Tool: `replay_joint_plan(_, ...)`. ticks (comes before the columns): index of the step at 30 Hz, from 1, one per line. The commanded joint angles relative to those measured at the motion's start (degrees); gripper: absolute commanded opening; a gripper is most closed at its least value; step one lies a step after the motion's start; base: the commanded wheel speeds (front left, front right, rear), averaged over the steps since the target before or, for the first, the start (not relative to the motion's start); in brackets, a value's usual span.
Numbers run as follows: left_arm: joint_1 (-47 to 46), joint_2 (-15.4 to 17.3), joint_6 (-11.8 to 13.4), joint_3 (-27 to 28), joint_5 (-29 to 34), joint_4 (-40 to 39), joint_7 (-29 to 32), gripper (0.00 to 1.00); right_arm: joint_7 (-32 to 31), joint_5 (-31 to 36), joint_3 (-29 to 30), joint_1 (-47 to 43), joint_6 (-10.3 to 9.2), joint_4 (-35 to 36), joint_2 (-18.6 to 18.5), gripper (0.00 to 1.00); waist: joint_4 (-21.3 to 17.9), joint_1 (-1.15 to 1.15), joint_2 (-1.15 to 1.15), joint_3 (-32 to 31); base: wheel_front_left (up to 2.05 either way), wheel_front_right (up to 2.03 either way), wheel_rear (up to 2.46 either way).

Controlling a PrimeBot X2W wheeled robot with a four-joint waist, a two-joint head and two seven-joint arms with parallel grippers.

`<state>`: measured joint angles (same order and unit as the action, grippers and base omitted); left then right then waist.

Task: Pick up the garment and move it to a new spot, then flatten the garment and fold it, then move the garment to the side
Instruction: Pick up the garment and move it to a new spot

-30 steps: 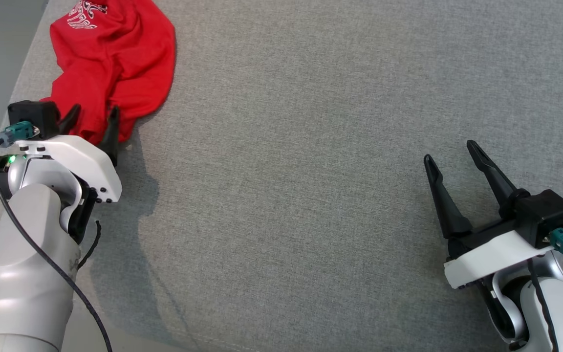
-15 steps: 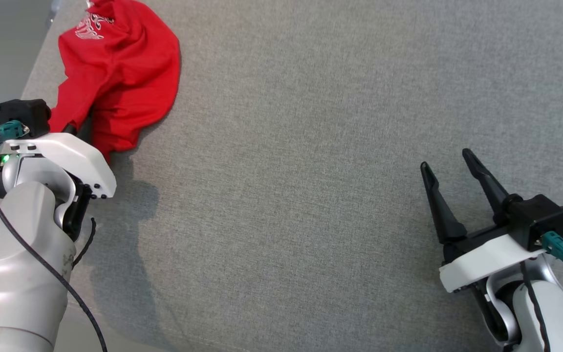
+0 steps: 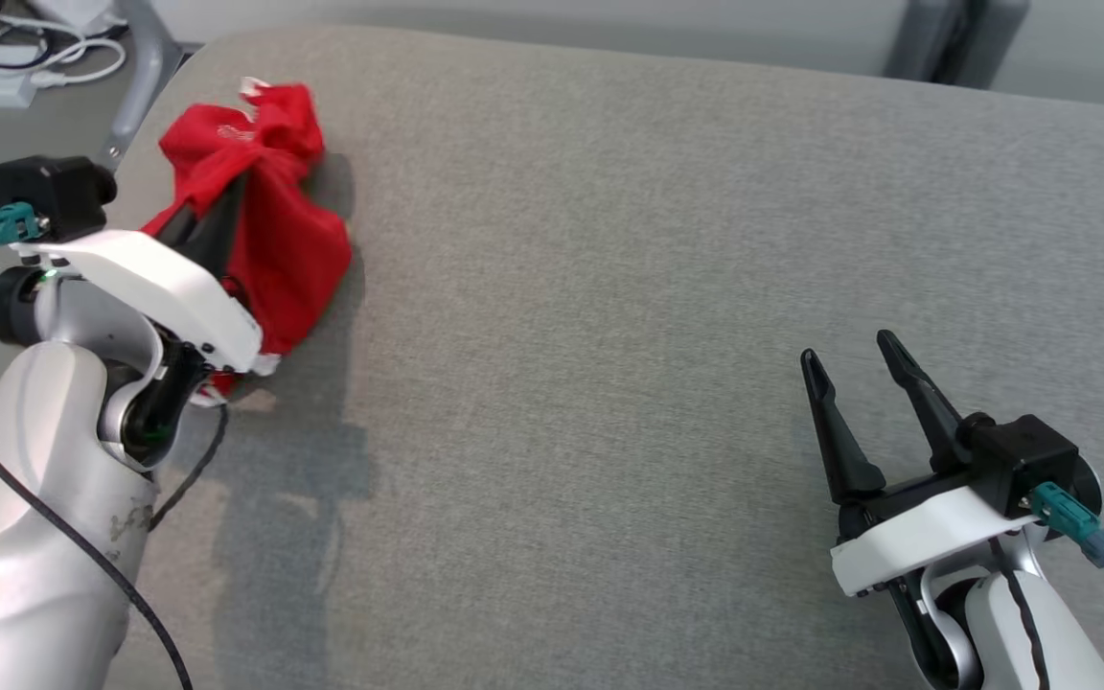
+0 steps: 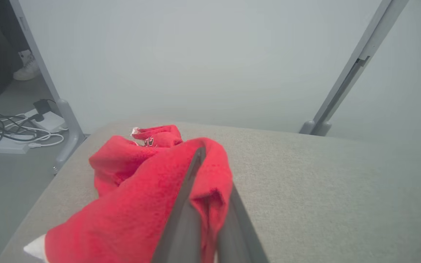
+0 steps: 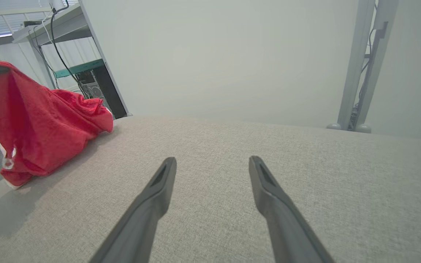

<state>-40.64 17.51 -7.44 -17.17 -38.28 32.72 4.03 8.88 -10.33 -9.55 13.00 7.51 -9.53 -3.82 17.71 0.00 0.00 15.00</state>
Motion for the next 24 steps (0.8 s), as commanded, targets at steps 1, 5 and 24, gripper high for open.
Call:
replay_joint_plan(1,1.4,-0.3,-0.1,-0.3,-2.4,-3.3,2.1,0.0,0.9,-0.5,0.2,0.2,-0.04,-0.6,0.0,1.0,-1.7,0.0,0.0,-1.3,0.0,0.0,0.0)
replay_joint_plan(5,3.4,-1.9,0.5,0.2,-8.2,-12.1,8.1,0.0,2.2,-1.0,0.5,0.7,-0.03,-1.9,0.5,1.0,-4.4,0.0,0.0,-1.8,0.0,0.0,0.0)
replay_joint_plan(24,1.2,-14.1,11.7,-7.0,-16.1,-23.9,13.0,0.0,6.1,-4.5,2.1,4.3,-0.03,-4.7,0.8,1.0,-22.8,0.0,0.0,2.7,0.0,0.0,0.0)
